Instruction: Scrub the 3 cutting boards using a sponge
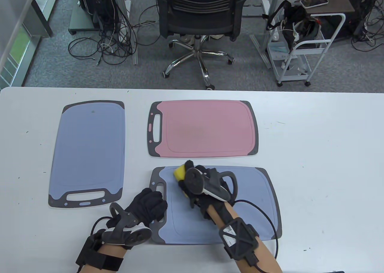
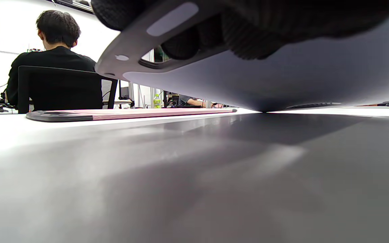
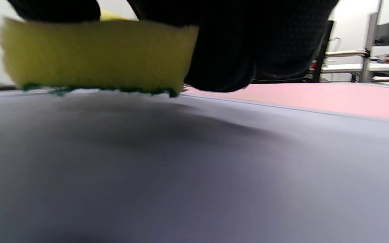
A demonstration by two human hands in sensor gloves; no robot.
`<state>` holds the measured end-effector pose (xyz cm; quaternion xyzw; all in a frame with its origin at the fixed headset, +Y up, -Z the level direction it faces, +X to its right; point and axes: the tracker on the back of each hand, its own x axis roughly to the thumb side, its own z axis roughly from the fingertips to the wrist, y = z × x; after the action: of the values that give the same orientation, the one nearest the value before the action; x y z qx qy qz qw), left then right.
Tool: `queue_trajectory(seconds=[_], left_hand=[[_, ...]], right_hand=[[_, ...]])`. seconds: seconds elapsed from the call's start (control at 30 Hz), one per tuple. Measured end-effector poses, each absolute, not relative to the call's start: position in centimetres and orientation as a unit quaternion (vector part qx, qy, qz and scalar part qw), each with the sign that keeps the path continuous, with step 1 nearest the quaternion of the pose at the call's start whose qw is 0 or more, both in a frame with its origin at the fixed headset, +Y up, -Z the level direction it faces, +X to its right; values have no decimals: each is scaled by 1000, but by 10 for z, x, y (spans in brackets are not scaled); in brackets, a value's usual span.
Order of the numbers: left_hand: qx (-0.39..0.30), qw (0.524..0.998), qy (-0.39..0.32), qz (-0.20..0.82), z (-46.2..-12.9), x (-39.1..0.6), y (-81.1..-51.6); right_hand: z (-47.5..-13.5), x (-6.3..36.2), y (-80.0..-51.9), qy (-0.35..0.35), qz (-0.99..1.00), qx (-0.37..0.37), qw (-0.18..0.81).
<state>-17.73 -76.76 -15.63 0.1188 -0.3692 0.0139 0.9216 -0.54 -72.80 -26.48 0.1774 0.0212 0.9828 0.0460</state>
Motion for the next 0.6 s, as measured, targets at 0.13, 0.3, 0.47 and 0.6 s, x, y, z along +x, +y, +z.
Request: queue_trajectory(seconds=[0.13,0.3,0.47,0.6], left_hand=[[124,920,-373,6,-154,-175,-768],[126,919,-374,-7,-153,-173,-768],[129,919,-373,0,-153,-173,-768],[134,917,-376,7,-153,-173,-768]], right_hand=[[-273,-34,-731,51,977,205,25],[-283,7,-741,84,986,143,13],[-286,134,-756,89,996,1,-10],[-275,241,-774,98,983,-152,35]])
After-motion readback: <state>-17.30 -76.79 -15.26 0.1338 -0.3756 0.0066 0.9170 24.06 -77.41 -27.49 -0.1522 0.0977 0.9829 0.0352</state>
